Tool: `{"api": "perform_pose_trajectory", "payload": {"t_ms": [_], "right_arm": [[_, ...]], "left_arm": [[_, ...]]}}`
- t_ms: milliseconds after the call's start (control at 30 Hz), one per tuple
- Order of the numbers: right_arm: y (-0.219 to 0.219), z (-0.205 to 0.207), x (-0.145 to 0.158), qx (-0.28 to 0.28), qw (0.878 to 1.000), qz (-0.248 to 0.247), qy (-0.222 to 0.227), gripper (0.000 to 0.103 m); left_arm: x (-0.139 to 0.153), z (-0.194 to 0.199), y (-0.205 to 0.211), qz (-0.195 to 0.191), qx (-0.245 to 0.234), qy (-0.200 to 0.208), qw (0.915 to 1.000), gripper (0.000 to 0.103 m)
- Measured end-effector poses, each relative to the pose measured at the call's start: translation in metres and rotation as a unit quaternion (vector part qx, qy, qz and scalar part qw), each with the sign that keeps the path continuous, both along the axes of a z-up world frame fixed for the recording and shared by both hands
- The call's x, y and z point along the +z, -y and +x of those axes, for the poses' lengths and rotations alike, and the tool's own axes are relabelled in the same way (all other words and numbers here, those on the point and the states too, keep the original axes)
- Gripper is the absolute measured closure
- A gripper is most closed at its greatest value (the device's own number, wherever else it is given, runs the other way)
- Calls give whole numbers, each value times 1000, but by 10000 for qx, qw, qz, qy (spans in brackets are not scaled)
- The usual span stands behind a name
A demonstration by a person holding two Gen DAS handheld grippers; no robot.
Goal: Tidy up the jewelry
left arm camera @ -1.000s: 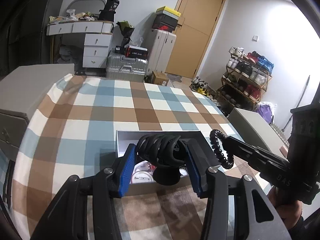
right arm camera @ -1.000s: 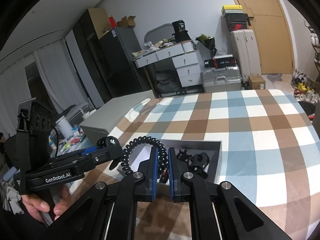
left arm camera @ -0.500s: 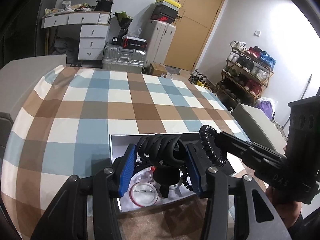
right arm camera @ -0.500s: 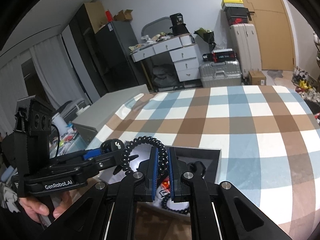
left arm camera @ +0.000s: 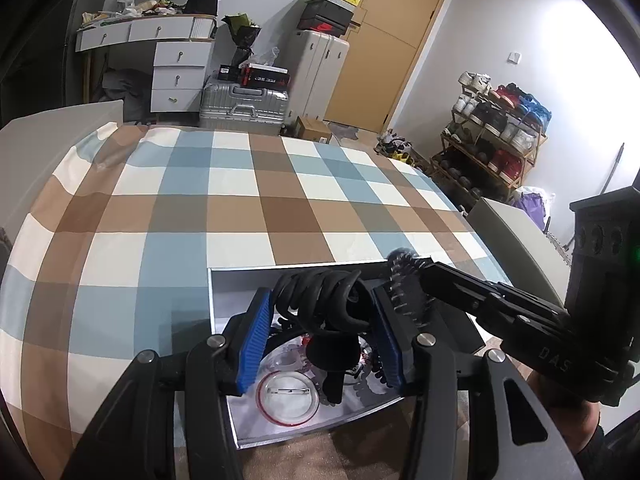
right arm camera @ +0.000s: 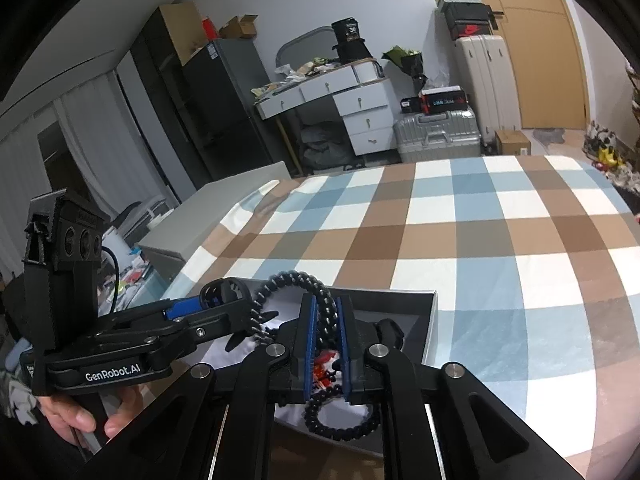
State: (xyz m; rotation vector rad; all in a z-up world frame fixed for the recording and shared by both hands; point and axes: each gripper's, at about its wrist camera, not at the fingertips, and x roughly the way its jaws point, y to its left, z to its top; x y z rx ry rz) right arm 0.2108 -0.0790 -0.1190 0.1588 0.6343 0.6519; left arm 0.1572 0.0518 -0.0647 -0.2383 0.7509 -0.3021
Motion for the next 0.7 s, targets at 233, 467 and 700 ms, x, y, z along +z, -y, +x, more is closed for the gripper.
{"api": "perform_pose_trajectory", "payload": {"t_ms": [233, 467, 700], "right_arm": [[11, -11, 5, -108, 9998, 69, 122, 75], [24, -35, 19, -237, 9983, 224, 480, 51], [26, -64, 34, -252, 9940, 241, 1035, 24]], "left_arm": [[4, -3, -2, 5, 14, -53, 10000, 44], [15, -16, -2, 166, 207, 127, 9996, 34], [32, -33, -7, 459, 828, 520, 9942, 16]]}}
